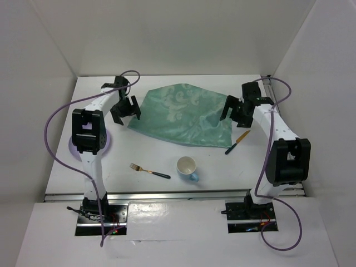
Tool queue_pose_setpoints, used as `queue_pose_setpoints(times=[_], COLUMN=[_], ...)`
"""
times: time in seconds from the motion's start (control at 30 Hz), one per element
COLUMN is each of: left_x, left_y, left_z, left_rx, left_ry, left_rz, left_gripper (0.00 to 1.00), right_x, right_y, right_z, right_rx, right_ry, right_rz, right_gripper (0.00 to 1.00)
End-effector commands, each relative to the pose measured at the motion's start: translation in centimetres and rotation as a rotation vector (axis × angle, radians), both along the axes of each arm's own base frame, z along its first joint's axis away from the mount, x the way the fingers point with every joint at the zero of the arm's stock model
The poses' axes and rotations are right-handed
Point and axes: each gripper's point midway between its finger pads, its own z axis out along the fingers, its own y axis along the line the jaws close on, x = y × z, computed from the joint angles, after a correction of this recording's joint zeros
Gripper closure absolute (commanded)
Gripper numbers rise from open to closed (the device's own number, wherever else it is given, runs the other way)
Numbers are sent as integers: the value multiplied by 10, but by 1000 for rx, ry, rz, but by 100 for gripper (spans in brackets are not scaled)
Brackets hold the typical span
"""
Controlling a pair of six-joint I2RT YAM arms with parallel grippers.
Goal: Set the dinner table for one person
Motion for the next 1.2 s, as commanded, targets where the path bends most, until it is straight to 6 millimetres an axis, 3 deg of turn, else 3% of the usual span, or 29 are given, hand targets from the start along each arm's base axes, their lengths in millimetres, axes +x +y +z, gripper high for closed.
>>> queue_pose_setpoints(times=[0.0, 0.17, 0.23, 0.3, 0.4, 0.53, 0.6, 0.63, 0.73, 0.77, 0.83, 0.93, 1.03, 1.17], left_x=[13, 20, 20, 17, 19, 29, 35, 36, 38, 38, 37, 33, 32, 31], left_y=[-12, -40, -48, -59, -64, -65, -56, -54, -43, -43, -42, -43, -43, -43], left_z=[-17, -35, -39, -41, -32, 18, 44, 69, 109, 134, 154, 177, 179, 182], left_rx=[-46, -134, -145, -179, -211, -213, -184, -178, -174, -176, -173, -177, -173, -173], left_ry=[2, 7, 9, 9, -16, -118, -182, -236, -321, -376, -423, -469, -468, -468], left_rz=[-29, -121, -137, -158, -161, -171, -155, -146, -120, -124, -136, -152, -160, -160], left_gripper=[0, 0, 8, 39, 100, 100, 100, 100, 100, 100, 100, 100, 100, 100], right_x=[-13, -21, -22, -26, -30, -29, -24, -21, -10, -7, -1, 0, -1, 1], right_y=[10, 18, 20, 23, 23, 25, 19, 16, 11, 8, 9, 12, 14, 38], right_z=[-11, -17, -21, -31, -49, -69, -81, -84, -90, -91, -93, -104, -115, -120], right_rx=[41, 67, 82, 103, 105, 88, 53, 38, 4, -10, -11, -20, -12, 29], right_ry=[30, 56, 64, 85, 133, 175, 183, 185, 197, 195, 196, 231, 259, 256], right_rz=[15, 31, 24, 23, 12, 24, 16, 8, -10, -17, -18, 2, 8, 49], right_gripper=[1, 1, 1, 1, 1, 1, 1, 1, 1, 1, 1, 1, 1, 2])
